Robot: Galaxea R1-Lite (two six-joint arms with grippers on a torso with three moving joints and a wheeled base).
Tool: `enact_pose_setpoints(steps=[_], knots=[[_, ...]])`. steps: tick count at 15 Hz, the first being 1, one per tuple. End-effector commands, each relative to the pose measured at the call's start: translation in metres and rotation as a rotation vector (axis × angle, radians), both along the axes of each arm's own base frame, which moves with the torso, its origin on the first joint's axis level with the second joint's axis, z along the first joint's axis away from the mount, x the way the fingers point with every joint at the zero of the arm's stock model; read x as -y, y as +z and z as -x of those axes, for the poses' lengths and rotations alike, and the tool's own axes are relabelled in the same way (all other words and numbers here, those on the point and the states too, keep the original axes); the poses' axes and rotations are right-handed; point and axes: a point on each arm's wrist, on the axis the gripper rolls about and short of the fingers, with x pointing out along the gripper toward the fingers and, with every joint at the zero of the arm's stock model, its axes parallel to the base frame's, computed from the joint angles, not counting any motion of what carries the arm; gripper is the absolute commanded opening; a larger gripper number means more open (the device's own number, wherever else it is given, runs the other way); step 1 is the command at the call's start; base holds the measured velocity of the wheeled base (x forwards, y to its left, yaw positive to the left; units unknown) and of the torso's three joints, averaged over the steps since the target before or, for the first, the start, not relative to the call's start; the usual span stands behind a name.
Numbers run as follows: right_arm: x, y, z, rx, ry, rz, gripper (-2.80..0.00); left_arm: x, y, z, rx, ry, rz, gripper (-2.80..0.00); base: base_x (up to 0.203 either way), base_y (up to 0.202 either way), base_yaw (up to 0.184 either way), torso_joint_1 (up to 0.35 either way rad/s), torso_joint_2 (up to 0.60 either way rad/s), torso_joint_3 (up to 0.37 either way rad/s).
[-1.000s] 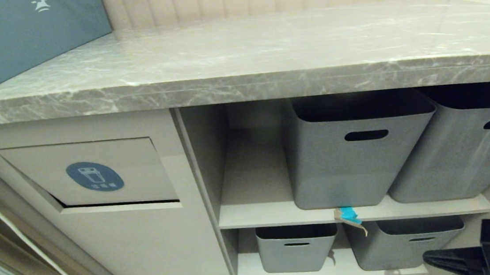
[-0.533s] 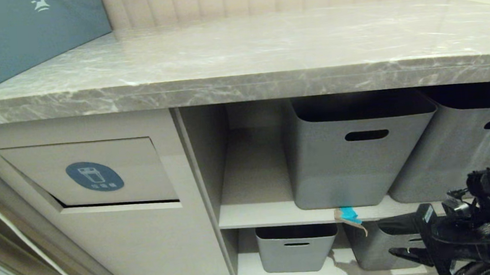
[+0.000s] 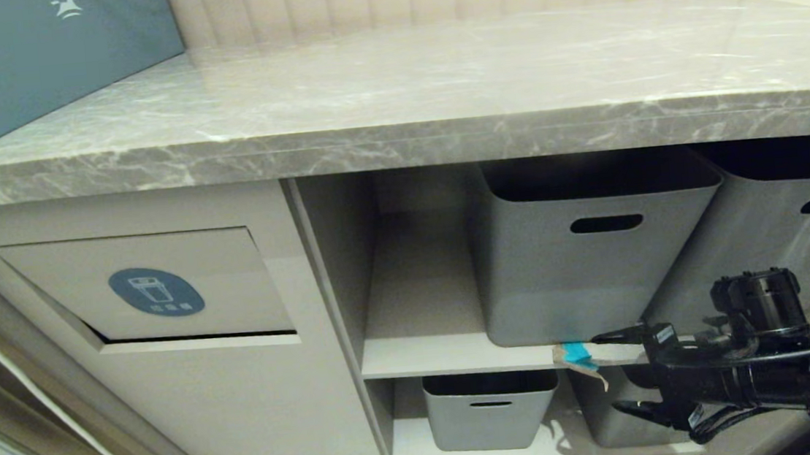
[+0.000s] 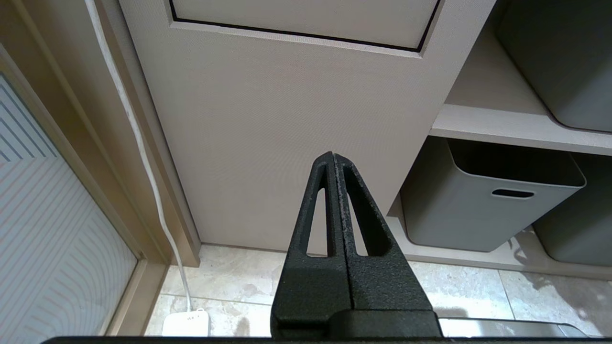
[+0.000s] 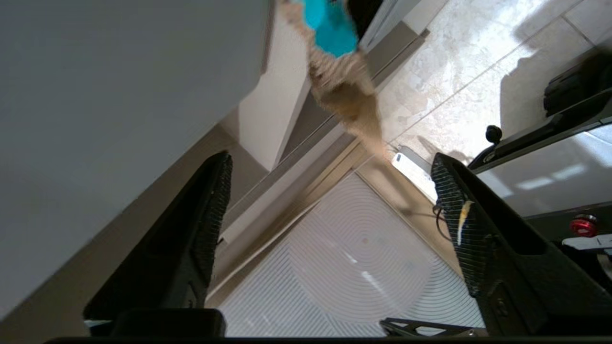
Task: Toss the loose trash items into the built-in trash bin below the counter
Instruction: Pick up the garbage
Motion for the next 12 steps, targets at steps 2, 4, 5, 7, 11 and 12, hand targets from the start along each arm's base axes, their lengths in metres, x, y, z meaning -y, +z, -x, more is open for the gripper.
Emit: enact_pose_setpoints(steps=[2, 4, 5, 7, 11, 12], knots=[[-0.001, -0.012, -0.007, -0.046, -0.005, -0.005, 0.00, 0.000, -0.001, 0.000, -0.004, 0.000, 0.001, -2.80, 0.000, 0.000, 0.000, 0.000, 0.00, 0.000], [-0.001, -0.015, -0.008, -0.050, -0.004, -0.003, 0.00, 0.000, -0.001, 0.000, -0.005, 0.000, 0.001, -2.80, 0.000, 0.000, 0.000, 0.000, 0.00, 0.000], [-0.001, -0.015, -0.009, -0.046, -0.002, -0.001, 0.00, 0.000, -0.001, 0.000, -0.004, 0.000, 0.001, -2.80, 0.000, 0.000, 0.000, 0.000, 0.00, 0.000], [-0.002, -0.014, -0.009, -0.042, 0.006, -0.002, 0.00, 0.000, -0.001, 0.000, -0.004, 0.000, 0.001, -2.80, 0.000, 0.000, 0.000, 0.000, 0.00, 0.000], [-0.004, -0.017, -0.017, -0.034, 0.009, -0.003, 0.00, 0.000, -0.001, 0.000, -0.004, 0.000, 0.001, -2.80, 0.000, 0.000, 0.000, 0.000, 0.00, 0.000], [-0.004, -0.017, -0.019, -0.030, 0.008, -0.004, 0.00, 0.000, -0.001, 0.000, -0.004, 0.000, 0.001, -2.80, 0.000, 0.000, 0.000, 0.000, 0.00, 0.000]])
